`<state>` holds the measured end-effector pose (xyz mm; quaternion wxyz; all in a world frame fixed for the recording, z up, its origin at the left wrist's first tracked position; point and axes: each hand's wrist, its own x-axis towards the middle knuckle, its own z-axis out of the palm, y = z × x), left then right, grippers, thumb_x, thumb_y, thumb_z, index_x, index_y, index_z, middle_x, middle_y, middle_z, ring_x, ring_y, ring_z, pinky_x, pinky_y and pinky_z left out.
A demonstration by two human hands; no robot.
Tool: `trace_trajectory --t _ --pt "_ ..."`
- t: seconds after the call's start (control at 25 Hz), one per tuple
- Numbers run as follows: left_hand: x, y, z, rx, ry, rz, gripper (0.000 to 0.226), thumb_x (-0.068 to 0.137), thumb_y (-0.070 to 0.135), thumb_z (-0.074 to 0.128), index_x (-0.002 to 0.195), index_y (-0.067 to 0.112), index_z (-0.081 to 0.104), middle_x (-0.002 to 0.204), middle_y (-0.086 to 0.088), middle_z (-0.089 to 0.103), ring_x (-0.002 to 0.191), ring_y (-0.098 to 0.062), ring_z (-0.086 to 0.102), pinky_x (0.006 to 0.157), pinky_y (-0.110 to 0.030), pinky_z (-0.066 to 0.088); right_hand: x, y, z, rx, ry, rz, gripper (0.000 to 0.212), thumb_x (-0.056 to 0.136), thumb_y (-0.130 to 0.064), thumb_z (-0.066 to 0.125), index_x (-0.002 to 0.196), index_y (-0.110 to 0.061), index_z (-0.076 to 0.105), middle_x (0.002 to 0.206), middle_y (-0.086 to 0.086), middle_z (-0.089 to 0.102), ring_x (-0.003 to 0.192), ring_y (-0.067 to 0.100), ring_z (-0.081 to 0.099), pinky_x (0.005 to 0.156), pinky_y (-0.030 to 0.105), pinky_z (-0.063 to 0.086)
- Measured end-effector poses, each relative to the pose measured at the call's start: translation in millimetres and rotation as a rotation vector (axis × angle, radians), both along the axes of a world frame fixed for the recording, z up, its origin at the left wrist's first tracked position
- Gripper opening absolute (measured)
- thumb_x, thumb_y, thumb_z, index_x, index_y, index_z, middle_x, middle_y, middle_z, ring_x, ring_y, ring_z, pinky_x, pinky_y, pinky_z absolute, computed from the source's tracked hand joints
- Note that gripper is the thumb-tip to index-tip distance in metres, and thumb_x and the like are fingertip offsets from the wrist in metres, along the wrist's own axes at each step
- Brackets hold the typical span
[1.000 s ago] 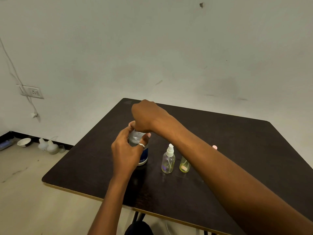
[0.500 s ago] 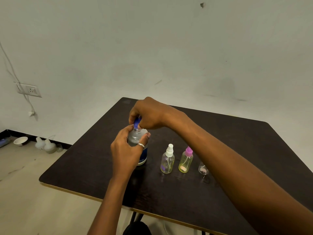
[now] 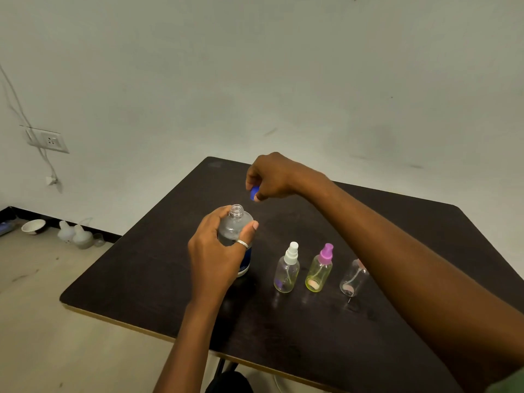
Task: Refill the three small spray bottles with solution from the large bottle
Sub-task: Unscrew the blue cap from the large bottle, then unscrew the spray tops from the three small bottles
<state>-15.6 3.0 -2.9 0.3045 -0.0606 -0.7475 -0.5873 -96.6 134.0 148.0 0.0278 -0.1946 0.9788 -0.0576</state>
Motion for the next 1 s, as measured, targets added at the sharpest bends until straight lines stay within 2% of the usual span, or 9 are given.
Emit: trace_trajectory --t 0.16,0.28,0.36,0.52,0.68,0.8,0.88,1.0 --pt "-0.4 0.4 -1.2 0.025 0.03 -0.012 0.057 0.076 0.056 0.075 0.122 0.025 0.065 0.115 0.015 0.065 0.108 0.0 0.062 0.085 -0.008 0.049 -27.3 -4.6 -48.0 0.138 -0.087 -0.001 0.025 0.076 -0.01 0.077 0.1 -0.013 0.073 0.096 0.0 0.071 0.087 0.014 0.063 0.079 0.028 0.051" --pt "-1.9 0.5 -2.2 0.017 0.043 -0.003 0.052 0.077 0.046 0.081 0.122 0.023 0.066 0.116 0.013 0.066 0.108 -0.004 0.063 0.087 -0.012 0.05 -40.6 -8.1 -75.0 0.233 -0.091 0.006 0.009 0.076 -0.01 0.073 0.076 -0.016 0.067 0.07 -0.004 0.063 0.073 0.017 0.06 0.065 0.029 0.047" --pt "-3.7 0.8 -3.5 0.006 0.047 0.004 0.052 0.078 0.042 0.083 0.122 0.022 0.066 0.116 0.011 0.066 0.108 -0.005 0.064 0.089 -0.014 0.051 -47.2 -8.6 -86.9 0.278 -0.1 0.013 0.014 0.077 -0.012 0.072 0.07 -0.016 0.062 0.062 -0.003 0.056 0.069 0.019 0.058 0.064 0.032 0.049" --pt "-3.4 1.3 -4.0 0.004 0.063 0.001 0.054 0.078 0.045 0.081 0.123 0.02 0.066 0.118 0.009 0.066 0.11 -0.005 0.063 0.09 -0.015 0.051 -54.1 -5.2 -102.6 0.29 -0.116 0.009 0.009 0.079 -0.016 0.073 0.084 -0.009 0.068 0.072 0.002 0.062 0.074 0.021 0.062 0.075 0.035 0.055" --pt "-3.3 1.6 -3.5 -0.001 0.065 0.0 0.055 0.078 0.048 0.078 0.123 0.02 0.066 0.118 0.01 0.066 0.11 -0.005 0.063 0.09 -0.014 0.05 -53.9 -2.1 -105.4 0.298 -0.157 0.005 0.023 0.078 -0.019 0.076 0.098 -0.01 0.069 0.09 0.007 0.068 0.083 0.022 0.064 0.081 0.036 0.055" --pt "-2.2 2.2 -2.9 0.001 0.059 0.002 0.056 0.077 0.053 0.076 0.122 0.021 0.066 0.118 0.011 0.066 0.11 -0.005 0.063 0.09 -0.013 0.05 -48.8 3.5 -83.5 0.253 -0.134 -0.017 0.043 0.079 -0.024 0.076 0.119 -0.014 0.065 0.11 0.006 0.067 0.097 0.023 0.062 0.089 0.035 0.052" --pt "-2.3 2.0 -2.8 0.014 0.045 -0.006 0.054 0.076 0.052 0.077 0.121 0.026 0.065 0.117 0.014 0.065 0.109 -0.003 0.063 0.089 -0.013 0.05 -39.3 12.0 -57.9 0.186 -0.077 -0.021 0.048 0.077 -0.029 0.078 0.121 -0.017 0.064 0.113 0.003 0.067 0.098 0.019 0.061 0.088 0.031 0.049" --pt "-2.3 2.0 -2.2 0.003 0.041 -0.005 0.051 0.076 0.048 0.079 0.12 0.027 0.066 0.114 0.016 0.065 0.108 0.001 0.062 0.088 -0.01 0.049 -9.3 31.5 -15.9 0.032 0.001 -0.039 0.043 0.077 -0.035 0.077 0.116 -0.019 0.067 0.109 -0.001 0.069 0.091 0.011 0.057 0.081 0.024 0.045"
